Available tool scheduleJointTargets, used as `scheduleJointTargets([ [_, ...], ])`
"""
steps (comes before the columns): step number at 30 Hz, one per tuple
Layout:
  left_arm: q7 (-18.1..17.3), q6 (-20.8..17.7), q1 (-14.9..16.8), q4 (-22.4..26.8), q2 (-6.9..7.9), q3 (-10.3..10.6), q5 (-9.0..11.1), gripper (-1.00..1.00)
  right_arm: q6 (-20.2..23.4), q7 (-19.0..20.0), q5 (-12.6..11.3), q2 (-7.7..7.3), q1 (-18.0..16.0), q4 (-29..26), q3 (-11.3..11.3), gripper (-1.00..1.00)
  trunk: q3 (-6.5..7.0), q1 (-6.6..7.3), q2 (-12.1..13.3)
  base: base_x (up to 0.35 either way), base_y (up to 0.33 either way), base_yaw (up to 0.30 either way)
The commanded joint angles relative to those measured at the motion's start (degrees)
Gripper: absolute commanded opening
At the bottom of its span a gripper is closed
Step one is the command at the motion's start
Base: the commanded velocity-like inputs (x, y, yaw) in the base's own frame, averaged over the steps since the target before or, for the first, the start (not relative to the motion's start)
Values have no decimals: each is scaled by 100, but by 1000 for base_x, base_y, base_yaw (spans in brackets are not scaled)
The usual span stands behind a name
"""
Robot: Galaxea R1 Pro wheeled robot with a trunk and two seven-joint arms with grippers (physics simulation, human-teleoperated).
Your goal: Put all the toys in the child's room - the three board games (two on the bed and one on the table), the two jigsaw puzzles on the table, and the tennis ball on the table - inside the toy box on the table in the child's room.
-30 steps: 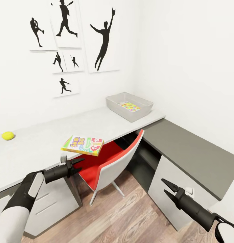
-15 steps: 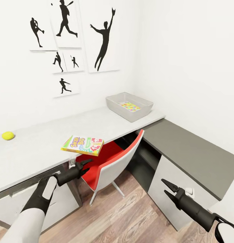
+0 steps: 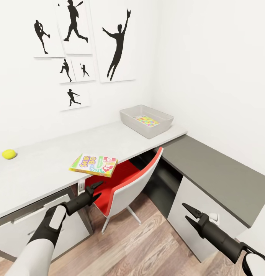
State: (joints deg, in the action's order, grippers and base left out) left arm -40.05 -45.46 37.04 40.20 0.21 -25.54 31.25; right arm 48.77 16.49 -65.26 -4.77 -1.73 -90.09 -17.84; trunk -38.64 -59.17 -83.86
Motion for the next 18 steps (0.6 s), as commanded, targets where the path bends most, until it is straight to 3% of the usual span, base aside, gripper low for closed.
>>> scheduleJointTargets([
  [1, -14, -29, 5, -17, -2, -29, 6, 100, 28, 33, 25, 3, -6, 1, -9, 100, -5, 0, -3, 0, 0, 0],
  [7, -6, 1, 9, -64, -11, -79, 19, 100, 27, 38, 30, -10, -5, 0, -11, 100, -5, 0, -3, 0, 0, 0],
  [18, -3, 390, 9, -81, -62, -99, 21, 100, 19, 52, 24, 8, -2, 0, -15, 100, -5, 0, -3, 47, 0, 0],
])
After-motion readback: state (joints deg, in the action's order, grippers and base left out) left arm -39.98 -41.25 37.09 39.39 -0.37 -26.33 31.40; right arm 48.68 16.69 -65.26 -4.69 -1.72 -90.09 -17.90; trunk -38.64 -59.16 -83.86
